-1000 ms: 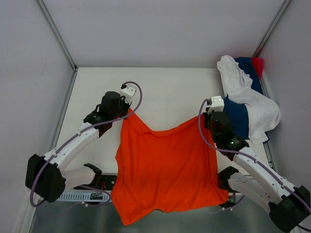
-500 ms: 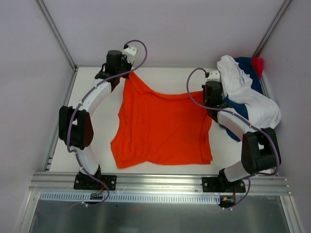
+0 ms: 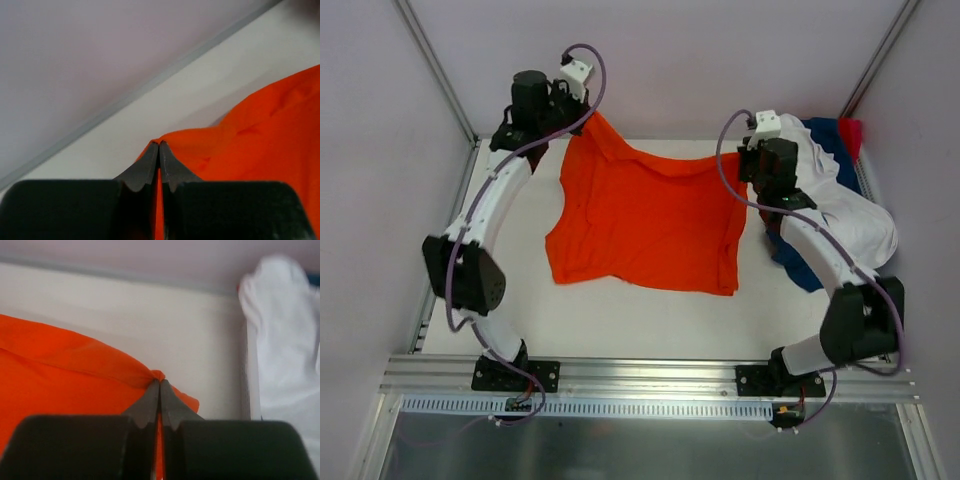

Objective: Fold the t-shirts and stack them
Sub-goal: Flatten out the tshirt

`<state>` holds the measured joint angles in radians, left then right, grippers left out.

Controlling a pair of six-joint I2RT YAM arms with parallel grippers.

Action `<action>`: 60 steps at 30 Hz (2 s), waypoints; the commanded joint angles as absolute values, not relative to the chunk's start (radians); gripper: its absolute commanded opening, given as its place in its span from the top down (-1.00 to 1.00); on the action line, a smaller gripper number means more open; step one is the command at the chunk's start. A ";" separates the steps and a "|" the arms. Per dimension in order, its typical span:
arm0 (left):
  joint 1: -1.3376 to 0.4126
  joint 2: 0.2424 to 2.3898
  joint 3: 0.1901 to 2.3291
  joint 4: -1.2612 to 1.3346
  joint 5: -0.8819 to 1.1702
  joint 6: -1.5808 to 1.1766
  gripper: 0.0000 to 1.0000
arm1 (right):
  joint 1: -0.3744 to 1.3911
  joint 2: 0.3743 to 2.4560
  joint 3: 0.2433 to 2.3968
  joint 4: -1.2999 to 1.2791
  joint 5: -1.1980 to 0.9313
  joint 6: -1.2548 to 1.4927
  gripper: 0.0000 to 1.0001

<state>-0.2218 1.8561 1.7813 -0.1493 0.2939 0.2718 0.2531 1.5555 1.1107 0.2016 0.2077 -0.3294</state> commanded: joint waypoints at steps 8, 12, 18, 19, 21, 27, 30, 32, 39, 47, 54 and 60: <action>-0.293 0.968 1.816 -0.035 0.889 0.006 1.00 | 0.449 0.784 1.373 0.172 -0.480 -0.293 0.99; -0.290 0.751 1.778 -0.075 1.055 -0.098 1.00 | 0.462 0.547 1.358 0.111 -0.541 -0.221 0.99; -0.294 0.549 1.821 -0.109 1.108 -0.169 1.00 | 0.451 0.293 1.336 -0.014 -0.531 -0.278 0.99; -0.295 0.526 1.824 -0.110 1.098 -0.167 1.00 | 0.449 0.284 1.344 -0.046 -0.523 -0.299 0.99; -0.293 0.517 1.828 -0.117 1.081 -0.169 1.00 | 0.446 0.267 1.361 -0.084 -0.509 -0.310 0.99; -0.294 0.528 1.803 -0.265 0.950 -0.013 1.00 | 0.443 0.265 1.341 -0.081 -0.375 -0.394 0.99; -0.295 0.528 1.697 -0.288 0.866 0.058 1.00 | 0.442 0.296 1.303 -0.097 -0.284 -0.434 0.99; -0.295 0.537 1.611 -0.294 0.829 0.086 1.00 | 0.443 0.316 1.267 -0.109 -0.235 -0.439 0.99; -0.295 0.719 1.278 -0.246 0.573 0.280 1.00 | 0.443 0.370 0.909 0.030 -0.022 -0.477 0.99; -0.209 1.334 1.078 0.139 0.399 0.224 1.00 | 0.373 1.096 0.626 0.521 0.242 -0.548 0.99; -0.127 1.966 1.526 0.071 0.417 0.195 1.00 | 0.339 1.722 0.911 0.771 0.376 -0.537 0.99; -0.080 2.210 1.782 0.032 0.391 0.215 1.00 | 0.342 1.933 1.185 0.713 0.396 -0.698 0.99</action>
<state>-0.1070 2.1666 1.6531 0.0132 0.3920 0.1963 0.3393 1.8992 1.0588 0.6006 0.3511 -0.6067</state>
